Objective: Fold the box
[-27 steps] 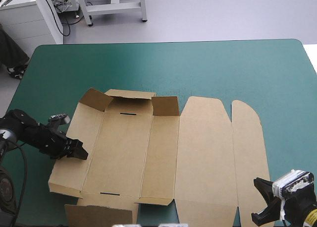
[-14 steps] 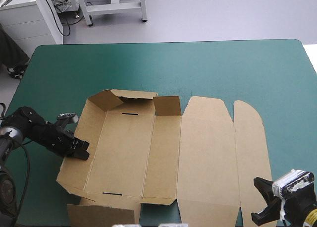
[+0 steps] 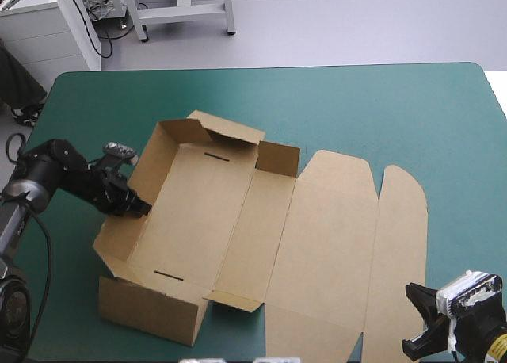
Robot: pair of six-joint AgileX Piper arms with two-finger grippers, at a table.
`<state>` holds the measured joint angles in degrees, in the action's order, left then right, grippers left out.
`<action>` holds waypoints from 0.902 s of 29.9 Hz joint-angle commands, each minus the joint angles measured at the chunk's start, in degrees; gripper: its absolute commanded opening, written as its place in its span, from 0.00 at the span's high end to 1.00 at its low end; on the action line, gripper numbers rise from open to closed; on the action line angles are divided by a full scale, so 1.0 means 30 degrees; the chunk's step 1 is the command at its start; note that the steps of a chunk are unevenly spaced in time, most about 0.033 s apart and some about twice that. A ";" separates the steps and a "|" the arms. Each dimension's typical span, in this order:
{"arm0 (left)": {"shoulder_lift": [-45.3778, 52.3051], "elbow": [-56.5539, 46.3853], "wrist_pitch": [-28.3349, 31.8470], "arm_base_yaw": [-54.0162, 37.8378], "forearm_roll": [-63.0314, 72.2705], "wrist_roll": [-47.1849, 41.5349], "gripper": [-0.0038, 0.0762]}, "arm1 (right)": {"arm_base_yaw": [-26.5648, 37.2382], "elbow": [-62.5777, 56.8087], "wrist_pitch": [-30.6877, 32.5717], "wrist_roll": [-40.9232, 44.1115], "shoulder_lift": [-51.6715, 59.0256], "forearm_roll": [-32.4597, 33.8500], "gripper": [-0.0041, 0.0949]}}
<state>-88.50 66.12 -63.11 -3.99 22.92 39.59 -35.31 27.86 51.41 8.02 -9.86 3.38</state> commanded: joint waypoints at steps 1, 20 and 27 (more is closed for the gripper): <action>0.0479 0.3262 0.1025 0.2398 -0.2105 0.0051 0.96 | 0.0063 0.0455 -0.1347 -0.0174 -0.0215 0.0088 0.98; -0.1112 0.7489 0.7693 1.4555 -2.0317 -0.3806 0.96 | 0.0063 0.0455 -0.1347 -0.0102 -0.0215 0.0088 0.98; -0.1112 0.7448 0.7122 1.5830 -2.1667 -0.4353 0.96 | 0.0063 0.0455 -0.1347 -0.0102 -0.0215 -0.0041 0.98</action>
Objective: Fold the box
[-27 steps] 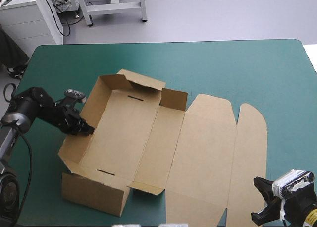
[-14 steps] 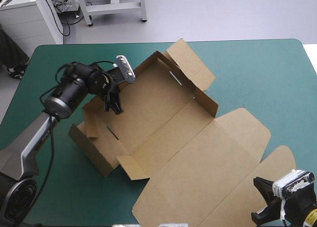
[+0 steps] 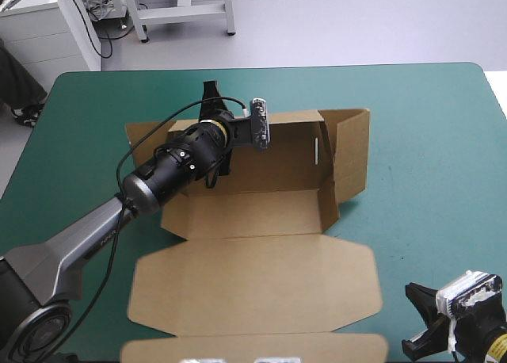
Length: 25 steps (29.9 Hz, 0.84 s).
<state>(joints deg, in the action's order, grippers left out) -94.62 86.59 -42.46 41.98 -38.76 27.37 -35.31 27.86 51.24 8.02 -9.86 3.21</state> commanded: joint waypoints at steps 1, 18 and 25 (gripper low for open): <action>0.0972 0.0543 -0.0015 0.0741 -0.1108 -0.0278 0.96 | 0.0063 0.0455 -0.1289 -0.0102 -0.0215 0.0018 0.98; 0.3786 -0.6346 0.1407 0.2641 -0.8425 -0.5365 0.96 | 0.0063 0.0455 -0.1289 -0.0024 -0.0215 -0.0054 0.98; 0.4229 -0.8196 0.1558 0.2641 -0.9674 -0.7988 0.96 | 0.0063 0.0455 -0.1289 -0.0024 -0.0215 0.0035 0.98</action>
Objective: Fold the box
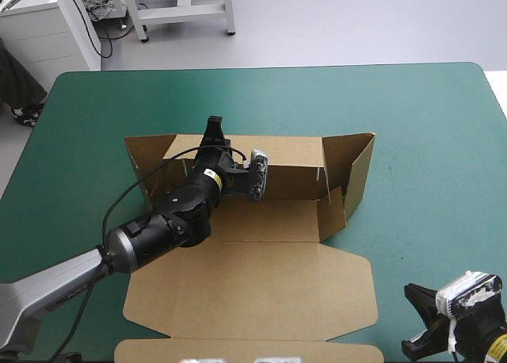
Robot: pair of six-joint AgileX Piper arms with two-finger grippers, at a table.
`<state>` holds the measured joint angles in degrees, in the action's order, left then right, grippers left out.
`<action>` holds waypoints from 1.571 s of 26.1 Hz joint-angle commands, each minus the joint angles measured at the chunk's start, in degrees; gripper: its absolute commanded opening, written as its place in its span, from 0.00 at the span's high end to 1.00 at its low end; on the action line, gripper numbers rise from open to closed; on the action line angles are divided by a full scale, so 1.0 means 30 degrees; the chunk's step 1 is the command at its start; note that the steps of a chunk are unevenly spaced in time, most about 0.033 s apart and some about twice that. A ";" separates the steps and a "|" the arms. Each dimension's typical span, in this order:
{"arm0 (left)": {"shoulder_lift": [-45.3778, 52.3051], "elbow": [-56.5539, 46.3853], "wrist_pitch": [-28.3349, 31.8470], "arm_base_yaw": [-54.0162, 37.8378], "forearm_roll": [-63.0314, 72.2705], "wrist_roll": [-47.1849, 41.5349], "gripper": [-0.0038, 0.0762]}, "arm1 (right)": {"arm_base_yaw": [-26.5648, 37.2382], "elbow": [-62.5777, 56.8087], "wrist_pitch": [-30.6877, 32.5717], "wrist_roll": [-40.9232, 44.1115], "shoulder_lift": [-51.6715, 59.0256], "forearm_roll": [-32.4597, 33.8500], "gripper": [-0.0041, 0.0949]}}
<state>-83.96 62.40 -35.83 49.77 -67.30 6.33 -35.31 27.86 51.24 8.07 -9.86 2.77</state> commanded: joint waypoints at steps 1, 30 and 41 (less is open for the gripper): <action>0.0678 -0.0205 -0.0652 0.0042 -0.0203 -0.1178 0.96 | 0.0063 0.0455 -0.1322 -0.0043 -0.0215 0.0216 0.98; 0.0678 -0.0378 -0.2935 0.2410 -0.0071 -0.2826 0.96 | 0.0063 0.0493 -0.2325 0.3099 -0.0251 0.1860 0.51; 0.0723 -0.0857 -0.1660 0.2287 -0.1131 -0.1762 0.96 | 0.0063 0.5915 -0.1289 0.4517 -0.6744 0.3866 0.51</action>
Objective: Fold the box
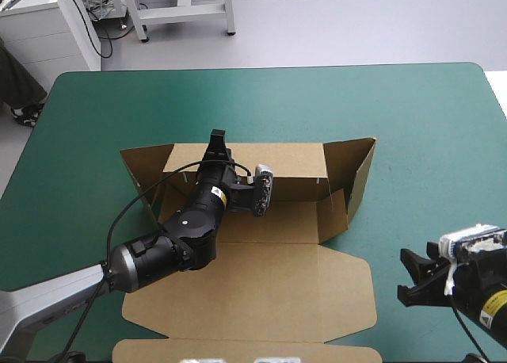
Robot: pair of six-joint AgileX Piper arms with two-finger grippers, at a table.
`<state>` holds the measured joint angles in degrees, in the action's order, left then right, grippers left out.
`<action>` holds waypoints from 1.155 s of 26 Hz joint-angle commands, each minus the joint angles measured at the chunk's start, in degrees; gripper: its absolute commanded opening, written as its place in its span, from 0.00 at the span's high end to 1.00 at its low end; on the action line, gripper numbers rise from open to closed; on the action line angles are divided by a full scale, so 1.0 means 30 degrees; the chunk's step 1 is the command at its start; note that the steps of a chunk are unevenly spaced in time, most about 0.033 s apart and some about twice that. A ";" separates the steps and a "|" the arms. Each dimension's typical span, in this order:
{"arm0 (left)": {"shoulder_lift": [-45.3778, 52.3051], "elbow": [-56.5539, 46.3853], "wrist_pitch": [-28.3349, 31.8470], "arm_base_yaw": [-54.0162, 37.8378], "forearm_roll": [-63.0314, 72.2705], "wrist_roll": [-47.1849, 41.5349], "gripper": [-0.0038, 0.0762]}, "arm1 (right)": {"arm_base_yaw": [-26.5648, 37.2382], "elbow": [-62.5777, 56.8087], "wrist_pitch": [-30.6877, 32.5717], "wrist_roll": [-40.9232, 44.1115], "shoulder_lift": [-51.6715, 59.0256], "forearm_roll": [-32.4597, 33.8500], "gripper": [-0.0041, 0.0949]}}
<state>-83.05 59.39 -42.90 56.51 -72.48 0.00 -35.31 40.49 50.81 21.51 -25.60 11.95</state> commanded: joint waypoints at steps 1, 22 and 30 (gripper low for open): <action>0.0420 0.0147 0.0696 0.0041 0.0595 0.0388 0.96 | 0.0063 0.2556 -0.1147 0.0299 -0.2316 0.0917 0.51; 0.0420 0.0147 0.0524 0.0041 -0.0136 0.0435 0.96 | 0.1516 1.7636 0.3597 -0.2011 -1.5254 0.0862 0.52; 0.0420 0.0147 0.0558 0.0041 -0.0136 0.0396 0.96 | 0.6583 2.0827 0.4163 -0.8002 -1.9164 -0.6107 0.52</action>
<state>-83.05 59.16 -42.51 56.22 -73.67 1.12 -18.71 99.83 65.73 2.48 -81.83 -1.76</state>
